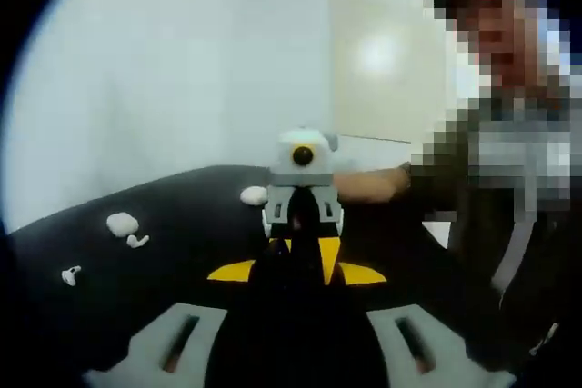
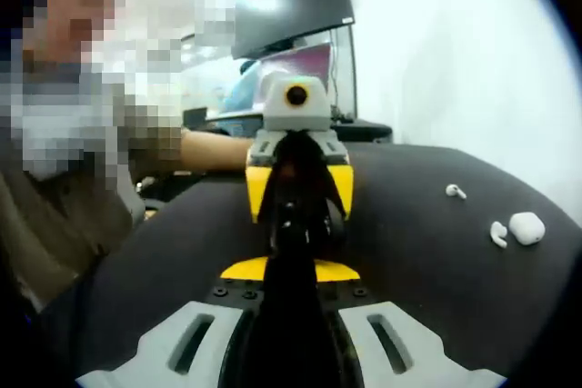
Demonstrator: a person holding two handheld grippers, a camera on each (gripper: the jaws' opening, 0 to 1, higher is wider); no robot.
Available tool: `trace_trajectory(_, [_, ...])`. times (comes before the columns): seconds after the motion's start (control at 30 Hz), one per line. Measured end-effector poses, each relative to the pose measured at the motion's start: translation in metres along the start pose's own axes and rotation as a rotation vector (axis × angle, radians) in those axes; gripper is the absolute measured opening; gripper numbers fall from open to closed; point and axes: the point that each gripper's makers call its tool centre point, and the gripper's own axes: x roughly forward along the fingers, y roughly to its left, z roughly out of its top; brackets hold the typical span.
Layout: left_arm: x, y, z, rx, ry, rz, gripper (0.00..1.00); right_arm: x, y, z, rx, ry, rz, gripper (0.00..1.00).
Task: Pick up three earphones and place each one into its charging case using tactile feedback, ensure that each earphone is properly inserted and securely positioned inside the case.
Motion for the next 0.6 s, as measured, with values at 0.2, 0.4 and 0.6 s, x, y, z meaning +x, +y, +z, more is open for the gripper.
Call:
trace_trajectory(0.2, [0.0016, 0.0000, -0.0015, 0.007, 0.002, -0.001, 0.31, -0.0008, 0.0007, -0.0011, 0.000, 0.001, -0.001, 0.18])
trace_trajectory(0.4, [0.0033, -0.0012, -0.0053, 0.020, 0.018, 0.000, 0.32, -0.0011, 0.0006, -0.0022, -0.003, 0.002, -0.005, 0.18])
trace_trajectory(0.6, [0.0030, 0.0000, -0.0063, 0.026, 0.020, 0.000, 0.32, 0.0000, -0.0006, -0.0024, -0.005, 0.003, -0.005, 0.18])
